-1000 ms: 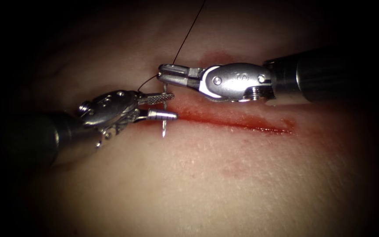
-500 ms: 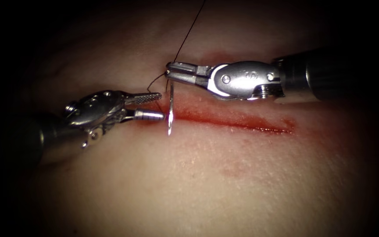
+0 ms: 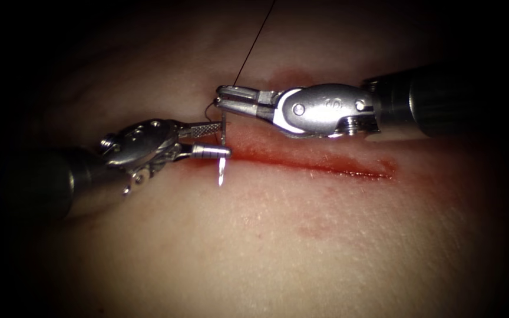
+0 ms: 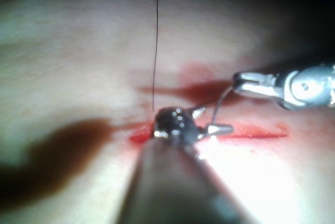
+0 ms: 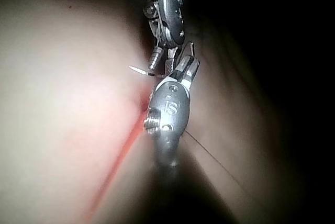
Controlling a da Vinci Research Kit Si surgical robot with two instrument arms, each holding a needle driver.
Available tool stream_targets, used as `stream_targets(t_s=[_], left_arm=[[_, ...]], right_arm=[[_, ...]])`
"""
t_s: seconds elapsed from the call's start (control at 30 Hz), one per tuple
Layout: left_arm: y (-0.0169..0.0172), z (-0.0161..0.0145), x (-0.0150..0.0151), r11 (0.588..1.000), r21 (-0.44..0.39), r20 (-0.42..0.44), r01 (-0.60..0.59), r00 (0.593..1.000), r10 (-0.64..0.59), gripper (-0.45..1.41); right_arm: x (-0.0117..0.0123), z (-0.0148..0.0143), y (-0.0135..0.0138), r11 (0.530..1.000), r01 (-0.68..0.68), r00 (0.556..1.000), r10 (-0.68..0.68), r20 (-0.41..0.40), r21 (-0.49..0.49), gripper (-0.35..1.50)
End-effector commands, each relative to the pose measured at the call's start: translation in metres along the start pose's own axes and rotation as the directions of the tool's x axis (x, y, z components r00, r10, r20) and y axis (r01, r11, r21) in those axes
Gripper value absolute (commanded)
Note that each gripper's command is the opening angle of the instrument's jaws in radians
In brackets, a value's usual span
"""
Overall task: Wound Closure
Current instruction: Pass the needle back to the left gripper to reposition.
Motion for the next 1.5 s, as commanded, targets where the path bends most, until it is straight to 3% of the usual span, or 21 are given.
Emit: stream_targets(t_s=[0.03, 0.37, 0.6, 0.77, 0.87, 1.4, 1.5], left_arm=[[-0.0005, 0.0006, -0.0005, 1.0, -0.002, 0.0, 0.001, 1.0, -0.001, 0.49], [-0.0006, 0.0012, -0.0014, 1.0, -0.027, 0.033, -0.012, 0.999, 0.013, 0.47], [-0.0007, 0.0012, -0.0016, 0.999, -0.049, 0.035, -0.014, 0.999, 0.016, 0.35], [-0.0007, 0.0009, -0.0014, 0.998, -0.054, 0.036, -0.017, 0.999, 0.019, 0.03], [-0.0008, 0.0009, -0.0014, 0.998, -0.059, 0.039, 0.024, 0.999, -0.022, -0.35], [-0.001, 0.0001, -0.0015, 0.964, -0.1, 0.06, 0.246, 0.969, -0.241, -0.35], [-0.0009, 0.0001, -0.0015, 0.961, -0.1, 0.062, 0.257, 0.966, -0.252, -0.35]], right_arm=[[-0.0004, 0.0006, -0.0002, 1.0, -0.002, 1.0, 0.002, -0.006, 0.001, -0.35], [0.0002, 0.0009, 0.0001, 1.0, 0.002, 1.0, -0.002, -0.027, 0.004, -0.35], [0.0003, 0.0011, 0.0, 1.0, 0.003, 0.999, -0.003, -0.034, 0.009, -0.35], [0.0003, 0.0011, -0.0001, 1.0, 0.004, 0.999, -0.004, -0.037, 0.008, -0.35], [0.0002, 0.0012, -0.0004, 1.0, 0.007, 0.999, -0.007, -0.038, 0.008, -0.35], [0.0003, 0.0013, -0.0006, 1.0, 0.009, 0.999, -0.008, -0.043, 0.028, -0.35], [0.0002, 0.0014, -0.0006, 0.999, -0.033, 0.999, 0.034, -0.035, 0.026, 0.64]])
